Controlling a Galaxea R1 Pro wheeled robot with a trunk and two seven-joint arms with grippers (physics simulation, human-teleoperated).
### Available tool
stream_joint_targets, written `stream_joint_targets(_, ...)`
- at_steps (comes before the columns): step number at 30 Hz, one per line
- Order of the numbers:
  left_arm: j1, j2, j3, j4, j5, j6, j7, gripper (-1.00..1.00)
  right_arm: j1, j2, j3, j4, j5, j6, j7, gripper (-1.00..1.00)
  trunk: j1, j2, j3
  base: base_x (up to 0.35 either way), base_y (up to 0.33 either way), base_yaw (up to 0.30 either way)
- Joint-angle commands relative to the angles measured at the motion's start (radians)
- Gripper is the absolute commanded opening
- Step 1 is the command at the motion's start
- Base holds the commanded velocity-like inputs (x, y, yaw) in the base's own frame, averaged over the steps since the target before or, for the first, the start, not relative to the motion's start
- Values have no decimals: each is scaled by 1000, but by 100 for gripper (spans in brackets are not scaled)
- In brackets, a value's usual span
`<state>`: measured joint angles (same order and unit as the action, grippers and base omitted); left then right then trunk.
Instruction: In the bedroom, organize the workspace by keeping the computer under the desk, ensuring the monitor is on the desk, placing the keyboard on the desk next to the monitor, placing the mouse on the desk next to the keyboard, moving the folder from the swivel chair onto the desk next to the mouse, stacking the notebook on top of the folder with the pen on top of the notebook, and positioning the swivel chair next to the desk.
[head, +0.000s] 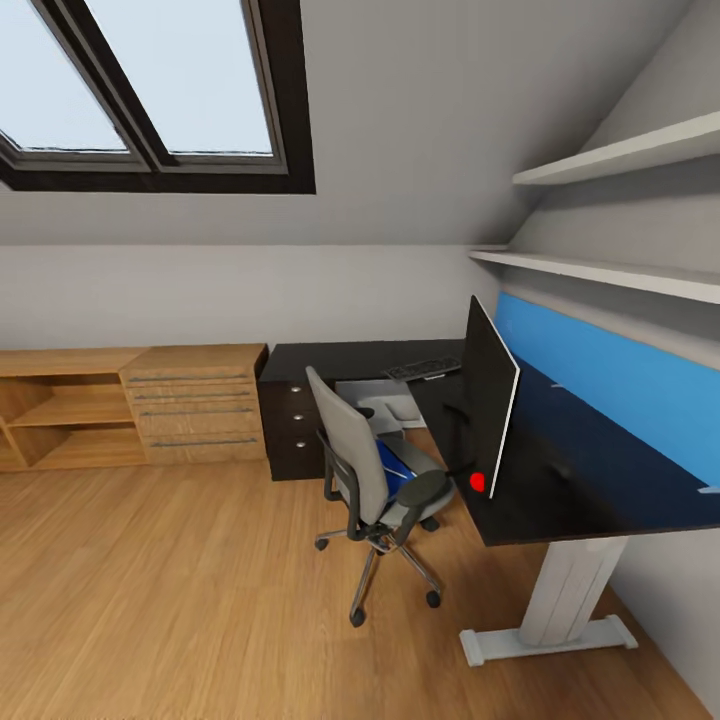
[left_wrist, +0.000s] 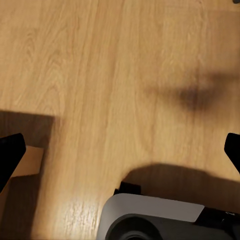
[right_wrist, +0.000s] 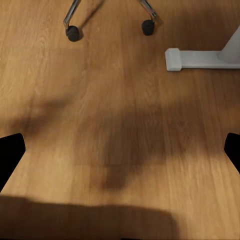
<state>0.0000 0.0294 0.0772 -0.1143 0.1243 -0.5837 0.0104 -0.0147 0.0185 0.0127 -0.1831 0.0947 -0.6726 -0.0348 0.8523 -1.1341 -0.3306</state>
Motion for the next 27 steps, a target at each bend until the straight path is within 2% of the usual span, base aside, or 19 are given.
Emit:
stream_joint_targets(1, 0, -1, 6, -1, -1, -1, -1, 100, -1, 0, 1, 1, 6, -2, -4, 100, 4, -8, -4, 0, 0, 5)
stream_joint_targets(5, 0, -1, 3, 0, -1, 17, -1, 100, -1, -2, 0, 0, 6, -2, -4, 100, 19, -36, -17, 0, 0, 2)
stream_joint_targets(6, 0, -10, 1, -1, 11, 96, -2, 100, -1, -11, 0, 0, 7, 1, -4, 100, 23, -43, -20, 0, 0, 0)
stream_joint_targets(8, 0, -18, 1, -1, 12, 101, -3, 100, -1, -16, 0, 0, 7, 2, -4, 100, 31, -57, -26, 0, 0, 0)
stream_joint_targets(9, 0, -30, 1, 0, 13, 110, -3, 100, -1, -23, 0, 0, 8, 3, -4, 100, 35, -64, -29, 0, 0, 0)
stream_joint_targets(13, 0, -31, -1, 2, 14, 115, -3, 100, -1, -35, 0, -2, 7, 4, -5, 100, 50, -92, -42, 0, 0, 0)
stream_joint_targets(14, 0, -31, 0, 2, 15, 116, -3, 100, -1, -46, -1, -3, 7, 4, -5, 100, 54, -99, -45, 0, 0, 0)
stream_joint_targets(15, 0, -29, 6, 2, 20, 114, -2, 100, -1, -75, -1, 1, 6, 4, -5, 100, 58, -106, -48, 0, 0, 0)
stream_joint_targets(17, 0, -29, 9, 2, 27, 113, -1, 100, -1, -77, -1, 3, 6, 4, -5, 100, 65, -120, -54, 0, 0, 0)
stream_joint_targets(18, 0, -27, 11, -43, 39, 116, 0, 100, -1, -81, -2, 2, 6, 4, -5, 100, 69, -127, -58, 0, 0, 0)
stream_joint_targets(20, 0, -27, 12, -122, 41, 125, 1, 100, -1, -83, -3, -4, 6, 2, -5, 100, 77, -141, -64, 0, 0, 0)
stream_joint_targets(22, 0, -27, 12, -162, 41, 145, 2, 100, -1, -84, -3, -5, 6, 2, -5, 100, 85, -155, -70, 0, 0, 0)
stream_joint_targets(24, -1, -30, 12, -233, 42, 208, 2, 100, -1, -84, -3, -6, 6, 1, -5, 100, 92, -169, -77, 0, 0, 0)
stream_joint_targets(25, -1, -33, 13, -292, 42, 269, 5, 100, -2, -84, -3, -9, 6, 1, -5, 100, 96, -176, -80, 0, 0, 0)
stream_joint_targets(26, -1, -47, 13, -427, 43, 419, 31, 100, -2, -81, -4, -24, 6, 3, -5, 100, 100, -183, -83, 0, 0, 0)
stream_joint_targets(27, -1, -52, 13, -463, 43, 460, 40, 100, -2, -80, -4, -30, 6, 3, -5, 100, 104, -190, -86, 0, 0, 0)
